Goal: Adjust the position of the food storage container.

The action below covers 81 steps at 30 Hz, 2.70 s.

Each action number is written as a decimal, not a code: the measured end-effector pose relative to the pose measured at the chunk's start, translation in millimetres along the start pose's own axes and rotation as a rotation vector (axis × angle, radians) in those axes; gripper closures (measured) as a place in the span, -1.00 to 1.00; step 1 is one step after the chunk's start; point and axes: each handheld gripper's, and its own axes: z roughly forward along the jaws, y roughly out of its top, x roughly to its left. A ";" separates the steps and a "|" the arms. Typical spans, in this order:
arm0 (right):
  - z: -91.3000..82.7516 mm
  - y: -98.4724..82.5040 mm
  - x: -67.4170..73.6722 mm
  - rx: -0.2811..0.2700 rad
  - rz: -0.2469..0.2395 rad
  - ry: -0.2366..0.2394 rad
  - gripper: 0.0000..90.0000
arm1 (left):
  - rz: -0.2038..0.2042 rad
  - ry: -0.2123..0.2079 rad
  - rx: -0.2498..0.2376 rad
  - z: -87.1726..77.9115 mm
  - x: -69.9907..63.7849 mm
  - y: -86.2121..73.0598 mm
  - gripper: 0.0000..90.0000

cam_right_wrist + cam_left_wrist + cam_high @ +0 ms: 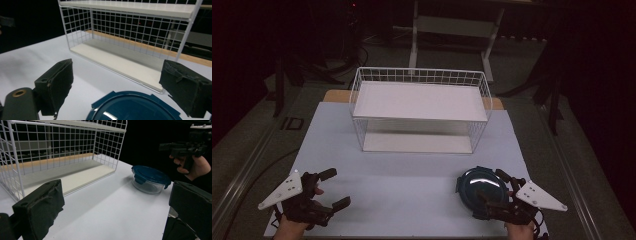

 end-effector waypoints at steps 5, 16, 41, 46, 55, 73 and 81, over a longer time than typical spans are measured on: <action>-2.1 8.9 1.1 -0.017 0.011 0.006 -0.75 | 0.007 -0.004 0.003 1.8 -0.9 0.0 -1.00; 0.6 35.0 -14.2 0.005 0.026 0.059 -0.75 | 0.027 -0.016 0.021 5.1 -3.4 0.0 -1.00; -21.8 9.7 -46.5 0.186 0.027 -0.064 -0.05 | 0.042 -0.038 0.045 8.3 -4.6 -2.7 -1.00; -28.2 -8.6 -54.2 0.245 0.052 -0.088 0.18 | 0.041 -0.039 0.049 8.8 -4.9 -2.9 -1.00; -36.8 -36.9 -67.0 0.329 0.077 -0.124 0.55 | 0.043 -0.040 0.057 9.5 -5.2 -3.9 -1.00; -41.8 -71.4 -72.1 0.445 0.097 -0.118 1.00 | 0.043 -0.050 0.073 11.5 -5.4 -5.5 -1.00; -35.4 -67.4 -73.7 0.439 0.128 -0.088 1.00 | 0.040 -0.055 0.081 13.9 -5.2 -6.2 -1.00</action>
